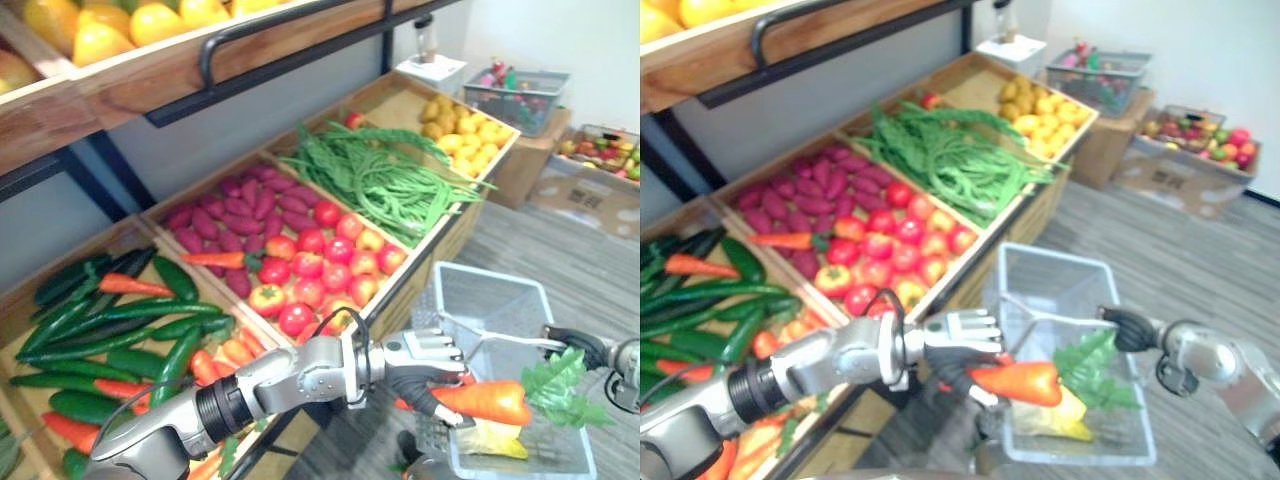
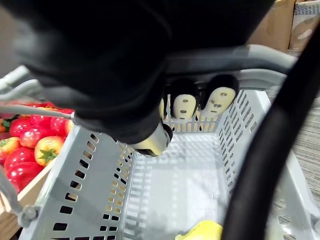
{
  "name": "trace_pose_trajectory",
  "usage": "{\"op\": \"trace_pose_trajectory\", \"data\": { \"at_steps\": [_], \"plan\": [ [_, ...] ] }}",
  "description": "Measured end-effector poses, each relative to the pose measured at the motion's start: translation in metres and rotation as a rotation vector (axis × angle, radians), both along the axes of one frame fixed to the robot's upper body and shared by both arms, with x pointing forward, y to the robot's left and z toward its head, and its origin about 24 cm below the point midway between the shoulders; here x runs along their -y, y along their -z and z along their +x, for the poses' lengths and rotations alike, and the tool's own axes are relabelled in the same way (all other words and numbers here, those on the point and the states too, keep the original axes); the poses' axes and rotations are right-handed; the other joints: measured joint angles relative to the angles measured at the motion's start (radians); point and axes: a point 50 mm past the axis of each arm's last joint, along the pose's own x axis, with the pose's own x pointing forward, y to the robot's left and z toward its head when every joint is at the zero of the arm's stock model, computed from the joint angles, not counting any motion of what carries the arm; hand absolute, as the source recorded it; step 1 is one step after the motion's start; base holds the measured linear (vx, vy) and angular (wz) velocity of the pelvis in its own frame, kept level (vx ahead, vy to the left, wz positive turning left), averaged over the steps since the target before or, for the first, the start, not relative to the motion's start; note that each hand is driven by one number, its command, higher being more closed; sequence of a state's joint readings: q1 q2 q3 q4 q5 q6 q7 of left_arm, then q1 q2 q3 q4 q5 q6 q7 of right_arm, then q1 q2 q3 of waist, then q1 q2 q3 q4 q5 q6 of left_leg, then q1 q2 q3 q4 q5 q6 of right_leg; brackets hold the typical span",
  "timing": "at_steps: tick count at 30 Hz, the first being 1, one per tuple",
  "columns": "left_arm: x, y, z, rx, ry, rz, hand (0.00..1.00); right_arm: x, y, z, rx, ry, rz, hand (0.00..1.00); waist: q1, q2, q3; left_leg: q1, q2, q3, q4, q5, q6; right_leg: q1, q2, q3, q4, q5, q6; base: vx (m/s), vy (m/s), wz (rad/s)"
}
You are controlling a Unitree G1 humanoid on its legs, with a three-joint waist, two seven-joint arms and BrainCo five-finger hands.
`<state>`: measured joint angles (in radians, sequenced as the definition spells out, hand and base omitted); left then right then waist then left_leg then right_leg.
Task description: Pick vegetable in the basket
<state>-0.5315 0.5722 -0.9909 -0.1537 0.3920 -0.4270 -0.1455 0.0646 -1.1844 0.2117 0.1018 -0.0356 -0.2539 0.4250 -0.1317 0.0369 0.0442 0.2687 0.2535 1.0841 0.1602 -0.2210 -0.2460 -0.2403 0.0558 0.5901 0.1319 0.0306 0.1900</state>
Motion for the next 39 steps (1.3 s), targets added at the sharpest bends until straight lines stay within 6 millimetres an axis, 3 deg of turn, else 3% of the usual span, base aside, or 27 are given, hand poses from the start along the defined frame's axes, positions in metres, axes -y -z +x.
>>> {"op": "trace_pose_trajectory", "data": {
  "at_steps": [11, 17, 24, 28, 34, 35, 39],
  "plan": [
    [0.017, 0.015, -0.008, -0.094, 0.058, 0.029, 1.0, -0.059, -0.029, 0.049, 0.135, -0.173, 0.062, 1.0, -0.009, 0.002, 0.0, 0.05, 0.027, 0.147, 0.058, -0.021, -0.02, -0.033, 0.086, 0.122, 0.01, 0.025, 0.0, 0.0, 0.002, -0.41],
    [0.026, 0.026, -0.001, -0.125, 0.024, 0.042, 1.0, -0.081, -0.027, 0.06, 0.139, -0.223, 0.097, 1.0, -0.036, -0.003, 0.004, 0.07, 0.057, 0.178, 0.093, -0.021, -0.02, -0.027, 0.116, 0.135, 0.013, 0.028, -0.005, -0.03, -0.043, -0.15],
    [0.037, 0.043, 0.011, -0.13, -0.059, 0.089, 1.0, -0.09, -0.027, 0.059, 0.11, -0.243, 0.161, 1.0, -0.056, -0.013, 0.01, 0.078, 0.076, 0.2, 0.107, -0.021, -0.02, -0.031, 0.138, 0.146, 0.018, 0.03, -0.006, -0.05, -0.052, -0.09],
    [0.032, 0.055, 0.031, -0.1, -0.175, 0.144, 1.0, -0.094, -0.027, 0.057, 0.102, -0.261, 0.156, 1.0, -0.056, -0.029, 0.02, 0.085, 0.076, 0.215, 0.109, -0.021, -0.02, -0.032, 0.144, 0.151, 0.028, 0.029, -0.006, -0.06, -0.044, -0.05],
    [0.031, 0.07, 0.044, -0.087, -0.263, 0.195, 1.0, -0.091, -0.023, 0.057, 0.074, -0.24, 0.139, 1.0, -0.057, -0.033, 0.022, 0.083, 0.076, 0.217, 0.109, -0.021, -0.02, -0.034, 0.144, 0.151, 0.027, 0.029, -0.006, -0.05, -0.04, -0.01],
    [0.03, 0.071, 0.046, -0.088, -0.277, 0.2, 0.0, -0.091, -0.023, 0.057, 0.074, -0.24, 0.138, 1.0, -0.056, -0.034, 0.023, 0.081, 0.075, 0.216, 0.108, -0.022, -0.021, -0.034, 0.144, 0.152, 0.027, 0.03, -0.007, -0.05, -0.039, 0.0],
    [0.023, 0.079, 0.057, -0.086, -0.36, 0.218, 0.0, -0.095, -0.026, 0.05, 0.073, -0.27, 0.132, 1.0, -0.054, -0.041, 0.023, 0.067, 0.072, 0.212, 0.103, -0.022, -0.022, -0.039, 0.14, 0.154, 0.024, 0.037, -0.008, -0.06, -0.037, 0.02]
  ]
}}
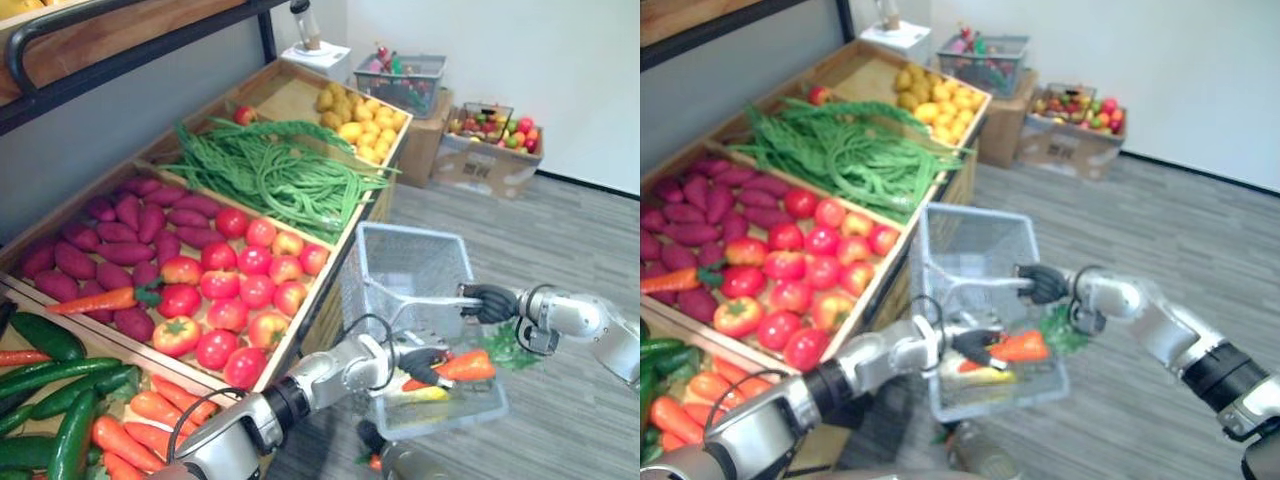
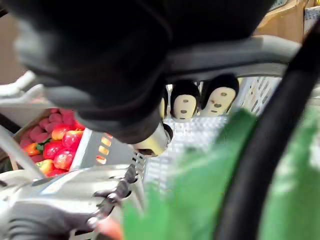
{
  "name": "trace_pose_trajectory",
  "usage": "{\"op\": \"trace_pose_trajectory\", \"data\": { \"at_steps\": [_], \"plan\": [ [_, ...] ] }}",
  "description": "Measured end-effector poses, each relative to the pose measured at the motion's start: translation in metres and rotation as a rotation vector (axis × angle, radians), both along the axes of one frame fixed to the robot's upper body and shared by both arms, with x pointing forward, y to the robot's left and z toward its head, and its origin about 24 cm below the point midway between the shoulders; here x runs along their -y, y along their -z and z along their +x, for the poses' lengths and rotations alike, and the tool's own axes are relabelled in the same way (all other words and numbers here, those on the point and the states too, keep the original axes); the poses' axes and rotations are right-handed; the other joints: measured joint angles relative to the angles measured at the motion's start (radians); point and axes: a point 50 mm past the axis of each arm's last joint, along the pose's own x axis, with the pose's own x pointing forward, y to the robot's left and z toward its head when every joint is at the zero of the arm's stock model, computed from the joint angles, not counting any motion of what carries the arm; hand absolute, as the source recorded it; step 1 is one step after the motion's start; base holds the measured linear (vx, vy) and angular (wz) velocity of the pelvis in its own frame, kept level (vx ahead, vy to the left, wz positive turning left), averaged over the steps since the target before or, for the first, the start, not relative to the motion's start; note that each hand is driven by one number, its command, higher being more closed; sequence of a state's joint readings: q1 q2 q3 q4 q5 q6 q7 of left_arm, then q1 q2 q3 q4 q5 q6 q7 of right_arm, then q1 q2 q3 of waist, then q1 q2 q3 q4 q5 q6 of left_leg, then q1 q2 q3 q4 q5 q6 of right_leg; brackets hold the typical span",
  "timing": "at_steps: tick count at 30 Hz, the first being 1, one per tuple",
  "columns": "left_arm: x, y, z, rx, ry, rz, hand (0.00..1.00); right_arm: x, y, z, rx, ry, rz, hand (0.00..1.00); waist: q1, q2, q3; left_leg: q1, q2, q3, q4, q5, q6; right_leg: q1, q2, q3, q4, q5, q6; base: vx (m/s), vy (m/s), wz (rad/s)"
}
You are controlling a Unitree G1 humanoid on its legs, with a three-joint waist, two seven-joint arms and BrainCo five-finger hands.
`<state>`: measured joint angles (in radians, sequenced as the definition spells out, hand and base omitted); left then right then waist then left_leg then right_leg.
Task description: Pick vegetable in the basket
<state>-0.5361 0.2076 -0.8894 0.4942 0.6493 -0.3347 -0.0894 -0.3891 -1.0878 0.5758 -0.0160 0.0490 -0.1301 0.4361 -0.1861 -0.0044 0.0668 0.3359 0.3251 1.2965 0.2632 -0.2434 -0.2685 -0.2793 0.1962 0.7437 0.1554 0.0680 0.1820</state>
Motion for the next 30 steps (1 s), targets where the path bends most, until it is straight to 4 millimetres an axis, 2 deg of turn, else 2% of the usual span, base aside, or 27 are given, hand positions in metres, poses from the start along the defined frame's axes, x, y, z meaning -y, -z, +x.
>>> {"op": "trace_pose_trajectory", "data": {
  "at_steps": [7, 17, 19, 21, 23, 25, 27, 30],
  "plan": [
    [-0.01, 0.011, 0.01, -0.006, -0.081, 0.064, 0.0, -0.004, -0.005, -0.005, 0.011, -0.021, 0.032, 1.0, 0.003, -0.002, 0.0, -0.004, -0.005, -0.008, -0.003, 0.0, 0.0, 0.0, -0.008, -0.002, -0.003, 0.002, 0.001, -0.05, -0.049, 0.03],
    [0.001, 0.003, 0.006, 0.021, -0.02, 0.054, 0.0, 0.008, -0.002, -0.011, -0.005, 0.035, 0.067, 1.0, 0.009, -0.004, 0.0, -0.03, -0.018, -0.053, -0.013, 0.0, 0.001, 0.004, -0.046, -0.033, -0.021, 0.011, 0.008, -0.06, -0.044, 0.11],
    [0.01, -0.011, 0.0, 0.049, 0.026, -0.003, 0.0, 0.014, 0.002, -0.015, -0.022, 0.062, 0.079, 1.0, 0.017, -0.005, -0.001, -0.04, -0.017, -0.075, -0.013, 0.001, 0.002, 0.006, -0.058, -0.051, -0.023, 0.011, 0.008, -0.05, -0.037, 0.29],
    [0.022, -0.036, -0.012, 0.085, 0.098, -0.108, 0.0, 0.023, 0.014, -0.023, -0.068, 0.104, 0.096, 1.0, 0.038, -0.005, -0.001, -0.047, -0.013, -0.108, -0.013, 0.002, 0.006, 0.017, -0.073, -0.08, -0.027, 0.011, 0.008, -0.05, -0.027, 0.4],
    [0.017, -0.043, -0.018, 0.075, 0.136, -0.126, 0.0, 0.03, 0.024, -0.029, -0.103, 0.139, 0.129, 1.0, 0.037, -0.009, -0.002, -0.06, -0.009, -0.144, -0.012, 0.002, 0.008, 0.026, -0.092, -0.113, -0.031, 0.011, 0.008, -0.06, -0.029, 0.56],
    [0.017, -0.061, -0.037, 0.078, 0.239, -0.2, 0.0, 0.043, 0.038, -0.035, -0.141, 0.218, 0.149, 1.0, 0.051, -0.015, -0.002, -0.076, -0.001, -0.176, 0.001, -0.004, 0.018, 0.03, -0.107, -0.144, -0.032, 0.011, 0.008, -0.07, -0.027, 0.52],
    [0.02, -0.092, -0.067, 0.062, 0.392, -0.375, 0.0, 0.061, 0.056, -0.041, -0.19, 0.322, 0.149, 1.0, 0.066, -0.017, -0.003, -0.095, 0.0, -0.221, 0.006, -0.005, 0.021, 0.041, -0.131, -0.181, -0.039, 0.011, 0.008, -0.05, -0.003, 0.53],
    [0.014, -0.113, -0.097, -0.002, 0.53, -0.51, 0.0, 0.079, 0.076, -0.055, -0.242, 0.429, 0.141, 1.0, 0.086, -0.019, -0.007, -0.114, 0.0, -0.276, 0.006, -0.005, 0.024, 0.059, -0.159, -0.229, -0.049, 0.011, 0.008, -0.04, 0.012, 0.52]
  ]
}}
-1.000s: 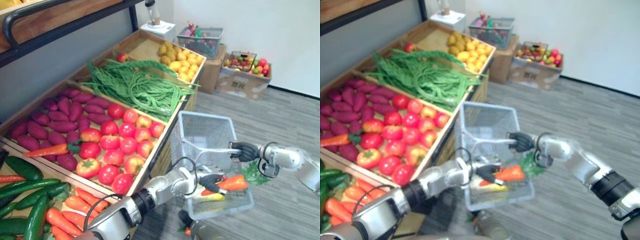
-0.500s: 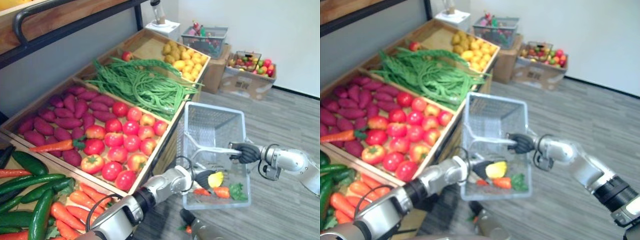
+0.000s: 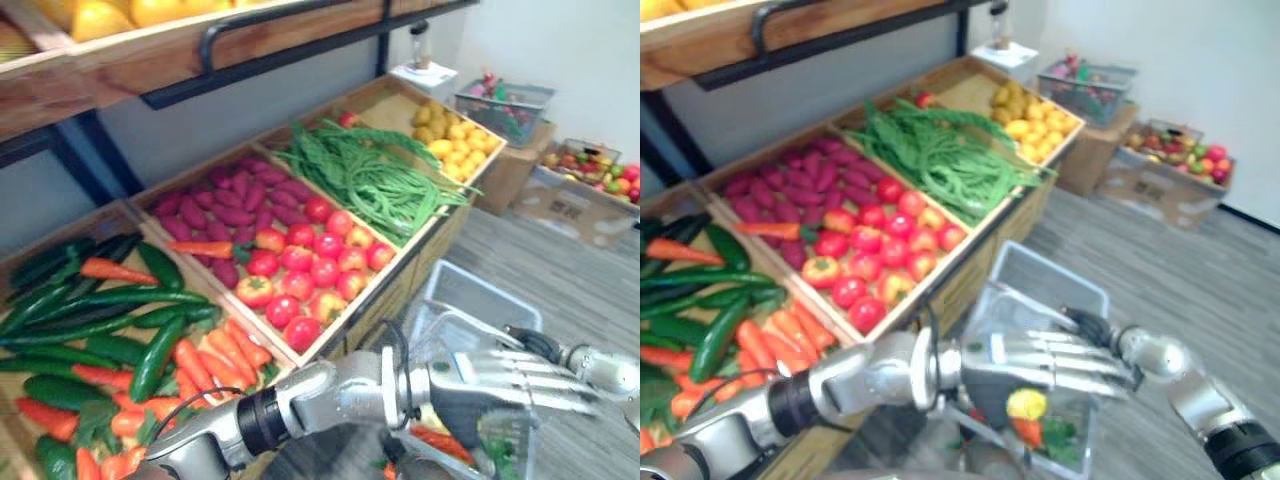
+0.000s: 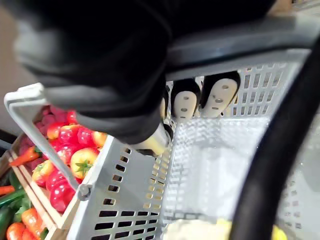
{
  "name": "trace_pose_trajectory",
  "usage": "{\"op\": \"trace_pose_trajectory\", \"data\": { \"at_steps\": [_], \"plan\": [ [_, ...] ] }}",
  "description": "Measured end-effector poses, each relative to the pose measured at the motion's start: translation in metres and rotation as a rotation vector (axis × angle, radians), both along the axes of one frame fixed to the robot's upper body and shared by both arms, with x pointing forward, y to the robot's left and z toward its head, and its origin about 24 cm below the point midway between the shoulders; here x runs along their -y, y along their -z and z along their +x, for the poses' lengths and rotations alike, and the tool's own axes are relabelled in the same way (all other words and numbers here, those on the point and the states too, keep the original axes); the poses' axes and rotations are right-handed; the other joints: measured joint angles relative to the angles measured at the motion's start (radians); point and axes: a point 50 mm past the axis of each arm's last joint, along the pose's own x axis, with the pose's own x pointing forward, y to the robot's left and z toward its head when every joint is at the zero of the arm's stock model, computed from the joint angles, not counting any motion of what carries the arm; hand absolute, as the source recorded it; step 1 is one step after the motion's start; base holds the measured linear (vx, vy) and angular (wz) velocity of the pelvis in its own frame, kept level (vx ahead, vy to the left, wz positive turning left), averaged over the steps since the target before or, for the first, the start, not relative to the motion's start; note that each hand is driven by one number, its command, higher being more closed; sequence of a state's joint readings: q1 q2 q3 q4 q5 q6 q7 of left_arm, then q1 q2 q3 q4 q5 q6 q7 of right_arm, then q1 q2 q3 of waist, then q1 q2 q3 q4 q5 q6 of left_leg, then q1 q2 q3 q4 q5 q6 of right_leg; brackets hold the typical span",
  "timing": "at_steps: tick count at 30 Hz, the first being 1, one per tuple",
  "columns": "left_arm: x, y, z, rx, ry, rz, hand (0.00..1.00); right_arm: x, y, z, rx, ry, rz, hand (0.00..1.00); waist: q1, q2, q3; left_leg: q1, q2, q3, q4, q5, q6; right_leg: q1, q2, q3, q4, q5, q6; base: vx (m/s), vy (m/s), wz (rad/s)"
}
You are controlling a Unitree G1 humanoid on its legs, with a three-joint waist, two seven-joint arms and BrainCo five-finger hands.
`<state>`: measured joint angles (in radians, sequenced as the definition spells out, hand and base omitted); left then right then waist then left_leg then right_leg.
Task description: Pick vegetable in the basket
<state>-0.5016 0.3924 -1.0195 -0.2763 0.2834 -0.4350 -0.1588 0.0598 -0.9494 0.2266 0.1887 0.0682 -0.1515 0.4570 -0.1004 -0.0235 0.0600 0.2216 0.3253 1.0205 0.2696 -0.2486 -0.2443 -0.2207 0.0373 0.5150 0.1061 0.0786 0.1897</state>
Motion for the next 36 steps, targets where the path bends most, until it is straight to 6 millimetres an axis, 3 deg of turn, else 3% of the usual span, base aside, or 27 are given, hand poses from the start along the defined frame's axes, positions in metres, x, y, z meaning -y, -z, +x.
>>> {"op": "trace_pose_trajectory", "data": {
  "at_steps": [9, 13, 15, 17, 20, 22, 24, 28, 30, 31, 32, 36],
  "plan": [
    [-0.023, -0.016, -0.019, -0.125, 0.069, -0.082, 0.0, 0.039, 0.047, -0.043, -0.057, 0.374, 0.054, 1.0, 0.03, -0.019, -0.034, -0.118, -0.026, -0.213, -0.009, 0.033, 0.051, 0.022, -0.096, -0.172, -0.022, -0.001, -0.002, -0.05, -0.007, 0.65],
    [-0.04, -0.029, -0.02, -0.183, 0.004, -0.203, 0.0, 0.051, 0.087, -0.085, -0.096, 0.71, 0.168, 1.0, 0.052, -0.023, -0.062, -0.18, -0.062, -0.342, -0.041, 0.063, 0.087, 0.046, -0.153, -0.281, -0.04, -0.002, -0.002, -0.04, 0.009, 0.95],
    [-0.055, -0.038, -0.015, -0.216, -0.092, -0.31, 0.0, 0.057, 0.108, -0.111, -0.114, 0.933, 0.2, 1.0, 0.053, -0.024, -0.062, -0.212, -0.098, -0.433, -0.071, 0.091, 0.104, 0.072, -0.193, -0.36, -0.049, -0.021, -0.004, -0.04, 0.019, 1.25],
    [-0.076, -0.042, -0.007, -0.233, -0.252, -0.424, 0.0, 0.059, 0.13, -0.142, -0.152, 1.152, 0.208, 1.0, 0.074, -0.03, -0.066, -0.23, -0.13, -0.514, -0.113, 0.123, 0.111, 0.095, -0.224, -0.432, -0.054, -0.046, -0.008, -0.02, 0.024, 1.19],
    [-0.113, -0.041, 0.006, -0.247, -0.535, -0.571, 0.0, 0.041, 0.162, -0.179, -0.26, 1.401, 0.222, 1.0, 0.101, -0.045, -0.073, -0.24, -0.184, -0.616, -0.236, 0.201, 0.114, 0.103, -0.255, -0.516, -0.072, -0.053, -0.008, -0.01, 0.003, 0.87],
    [-0.135, -0.038, 0.011, -0.244, -0.72, -0.674, 0.0, 0.023, 0.176, -0.19, -0.321, 1.494, 0.246, 1.0, 0.11, -0.046, -0.074, -0.241, -0.209, -0.674, -0.322, 0.253, 0.115, 0.102, -0.262, -0.559, -0.079, -0.053, -0.008, 0.01, -0.012, 0.71],
    [-0.164, -0.029, 0.018, -0.273, -0.965, -0.809, 0.0, -0.002, 0.19, -0.204, -0.415, 1.568, 0.276, 1.0, 0.118, -0.043, -0.077, -0.256, -0.219, -0.736, -0.372, 0.303, 0.123, 0.103, -0.26, -0.614, -0.09, -0.053, -0.008, 0.06, -0.011, 0.64],
    [-0.204, 0.006, 0.027, -0.363, -1.325, -0.902, 0.0, -0.023, 0.201, -0.222, -0.527, 1.623, 0.268, 1.0, 0.13, -0.039, -0.085, -0.28, -0.22, -0.789, -0.37, 0.318, 0.142, 0.113, -0.258, -0.656, -0.091, -0.044, -0.009, 0.06, -0.001, 0.37],
    [-0.22, 0.028, 0.029, -0.402, -1.493, -0.891, 0.0, -0.026, 0.202, -0.224, -0.539, 1.639, 0.266, 1.0, 0.13, -0.043, -0.084, -0.289, -0.221, -0.808, -0.368, 0.32, 0.145, 0.119, -0.258, -0.676, -0.094, -0.047, -0.013, 0.05, 0.005, 0.28],
    [-0.239, 0.055, 0.03, -0.451, -1.669, -0.827, 0.0, -0.028, 0.202, -0.225, -0.543, 1.639, 0.263, 1.0, 0.126, -0.047, -0.086, -0.287, -0.221, -0.819, -0.369, 0.321, 0.145, 0.127, -0.257, -0.688, -0.094, -0.054, -0.025, 0.02, 0.003, 0.2],
    [-0.241, 0.06, 0.03, -0.459, -1.697, -0.814, 0.0, -0.028, 0.202, -0.225, -0.543, 1.635, 0.26, 1.0, 0.126, -0.047, -0.087, -0.287, -0.22, -0.819, -0.369, 0.321, 0.145, 0.128, -0.257, -0.689, -0.094, -0.056, -0.028, 0.02, 0.004, 0.17],
    [-0.269, 0.11, 0.016, -0.591, -1.983, -0.716, 0.0, -0.03, 0.202, -0.222, -0.54, 1.574, 0.229, 1.0, 0.119, -0.05, -0.088, -0.275, -0.22, -0.841, -0.372, 0.32, 0.145, 0.156, -0.257, -0.717, -0.095, -0.069, -0.042, 0.0, 0.002, 0.15]
  ]
}}
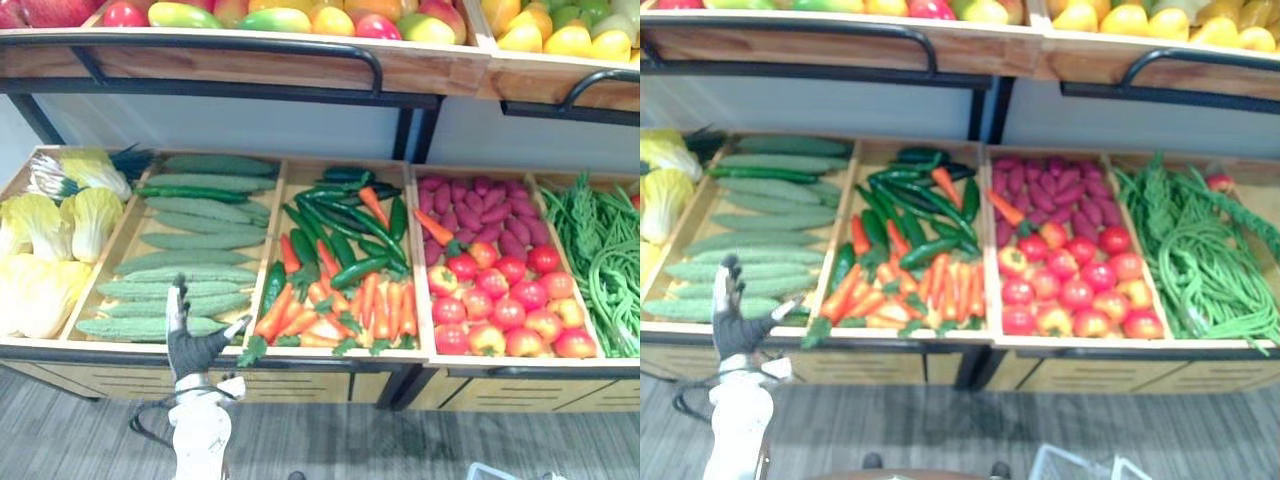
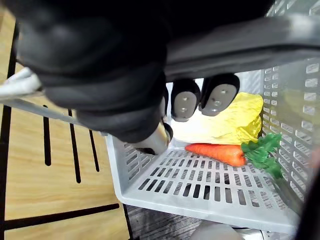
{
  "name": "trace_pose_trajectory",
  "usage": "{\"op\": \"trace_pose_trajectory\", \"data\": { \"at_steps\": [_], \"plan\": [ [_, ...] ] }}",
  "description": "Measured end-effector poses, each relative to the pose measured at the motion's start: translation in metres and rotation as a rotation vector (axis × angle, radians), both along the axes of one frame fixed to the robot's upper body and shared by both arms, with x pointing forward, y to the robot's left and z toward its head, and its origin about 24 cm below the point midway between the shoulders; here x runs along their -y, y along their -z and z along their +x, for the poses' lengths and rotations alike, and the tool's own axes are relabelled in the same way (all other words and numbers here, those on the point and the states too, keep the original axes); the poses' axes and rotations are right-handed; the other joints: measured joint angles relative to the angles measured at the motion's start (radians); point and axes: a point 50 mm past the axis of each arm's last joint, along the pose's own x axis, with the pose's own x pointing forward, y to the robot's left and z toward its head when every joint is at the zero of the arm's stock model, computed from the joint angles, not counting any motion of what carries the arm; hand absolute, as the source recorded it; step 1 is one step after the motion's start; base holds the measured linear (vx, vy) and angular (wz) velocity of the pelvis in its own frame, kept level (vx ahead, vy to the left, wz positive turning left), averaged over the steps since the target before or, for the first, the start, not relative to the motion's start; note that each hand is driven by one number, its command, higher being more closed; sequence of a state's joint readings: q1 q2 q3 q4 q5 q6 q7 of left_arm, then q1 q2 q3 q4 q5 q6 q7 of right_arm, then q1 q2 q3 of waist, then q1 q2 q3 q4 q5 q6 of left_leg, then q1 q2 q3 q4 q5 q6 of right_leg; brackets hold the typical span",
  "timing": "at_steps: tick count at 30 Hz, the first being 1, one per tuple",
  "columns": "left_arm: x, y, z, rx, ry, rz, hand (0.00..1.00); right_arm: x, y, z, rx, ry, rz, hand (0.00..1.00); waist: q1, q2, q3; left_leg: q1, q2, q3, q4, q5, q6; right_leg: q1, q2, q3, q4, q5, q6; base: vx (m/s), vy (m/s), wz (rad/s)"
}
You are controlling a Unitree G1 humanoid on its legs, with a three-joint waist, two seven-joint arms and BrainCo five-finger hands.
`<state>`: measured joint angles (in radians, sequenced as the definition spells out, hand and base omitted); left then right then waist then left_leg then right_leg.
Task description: Pick vegetable in the basket
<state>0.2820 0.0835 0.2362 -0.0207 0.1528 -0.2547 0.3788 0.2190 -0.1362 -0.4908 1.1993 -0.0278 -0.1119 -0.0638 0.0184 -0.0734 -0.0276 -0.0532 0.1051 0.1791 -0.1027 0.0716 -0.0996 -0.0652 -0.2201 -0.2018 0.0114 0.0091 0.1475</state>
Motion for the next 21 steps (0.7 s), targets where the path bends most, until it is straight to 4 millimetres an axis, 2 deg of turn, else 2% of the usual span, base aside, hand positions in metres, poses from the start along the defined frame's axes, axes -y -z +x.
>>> {"op": "trace_pose_trajectory", "data": {
  "at_steps": [1, 2, 4, 6, 7, 11, 14, 17, 21],
  "plan": [
    [-0.004, 0.008, -0.003, -0.042, -0.026, 0.012, 0.0, 0.0, 0.0, 0.0, 0.0, -0.009, -0.002, 1.0, 0.0, 0.0, 0.0, 0.003, 0.0, -0.002, 0.0, -0.001, -0.001, 0.003, 0.0, -0.004, 0.0, -0.005, 0.0, -0.01, -0.004, 0.1],
    [-0.015, 0.027, -0.013, -0.146, -0.089, 0.013, 0.0, -0.001, 0.0, -0.001, -0.006, -0.03, -0.006, 1.0, 0.0, 0.001, -0.008, 0.005, 0.001, -0.004, 0.0, -0.004, -0.003, 0.006, 0.0, -0.01, 0.0, -0.008, 0.001, -0.01, -0.004, 0.07],
    [-0.025, 0.047, -0.026, -0.246, -0.162, 0.012, 0.0, -0.002, -0.001, 0.0, -0.006, -0.044, -0.017, 1.0, 0.001, 0.004, -0.015, 0.005, 0.003, -0.005, 0.0, -0.008, -0.003, 0.009, 0.001, -0.013, -0.003, -0.008, 0.002, 0.0, -0.006, 0.06],
    [-0.036, 0.081, -0.051, -0.429, -0.273, -0.014, 0.0, -0.004, -0.001, 0.0, -0.003, -0.055, -0.022, 1.0, -0.003, 0.005, -0.021, 0.005, 0.003, -0.017, -0.001, -0.011, -0.005, 0.02, 0.001, -0.026, -0.011, -0.013, 0.008, 0.0, -0.01, 0.12],
    [-0.038, 0.089, -0.058, -0.472, -0.298, -0.027, 0.0, -0.005, 0.0, 0.0, -0.003, -0.053, -0.023, 1.0, -0.005, 0.005, -0.021, 0.004, 0.003, -0.021, -0.001, -0.011, -0.005, 0.022, 0.001, -0.03, -0.011, -0.014, 0.01, 0.0, -0.009, 0.17],
    [-0.04, 0.137, -0.116, -0.765, -0.436, -0.139, 0.0, -0.012, 0.001, -0.001, -0.01, -0.03, -0.032, 1.0, -0.014, 0.003, -0.023, 0.003, 0.003, -0.026, -0.001, -0.017, -0.008, 0.031, 0.003, -0.037, -0.027, -0.019, 0.01, 0.01, -0.003, 0.05],
    [-0.033, 0.156, -0.149, -0.925, -0.492, -0.213, 0.0, -0.012, 0.002, -0.006, -0.027, 0.004, -0.031, 1.0, -0.019, 0.002, -0.025, 0.002, 0.003, -0.025, 0.0, -0.023, -0.012, 0.033, 0.004, -0.036, -0.036, -0.018, 0.01, 0.05, -0.006, -0.02],
    [-0.024, 0.166, -0.163, -1.016, -0.473, -0.262, 0.0, -0.011, 0.002, -0.008, -0.035, 0.039, -0.036, 1.0, -0.021, 0.004, -0.028, 0.003, 0.003, -0.022, 0.0, -0.028, -0.016, 0.035, 0.007, -0.031, -0.041, -0.015, 0.005, 0.07, -0.011, -0.05],
    [-0.018, 0.173, -0.165, -1.073, -0.405, -0.331, 0.0, -0.009, 0.002, -0.005, -0.035, 0.046, -0.041, 1.0, -0.037, 0.009, -0.034, 0.009, 0.005, -0.013, 0.003, -0.028, -0.018, 0.033, 0.01, -0.019, -0.041, -0.015, 0.007, 0.06, -0.014, -0.07]
  ]
}}
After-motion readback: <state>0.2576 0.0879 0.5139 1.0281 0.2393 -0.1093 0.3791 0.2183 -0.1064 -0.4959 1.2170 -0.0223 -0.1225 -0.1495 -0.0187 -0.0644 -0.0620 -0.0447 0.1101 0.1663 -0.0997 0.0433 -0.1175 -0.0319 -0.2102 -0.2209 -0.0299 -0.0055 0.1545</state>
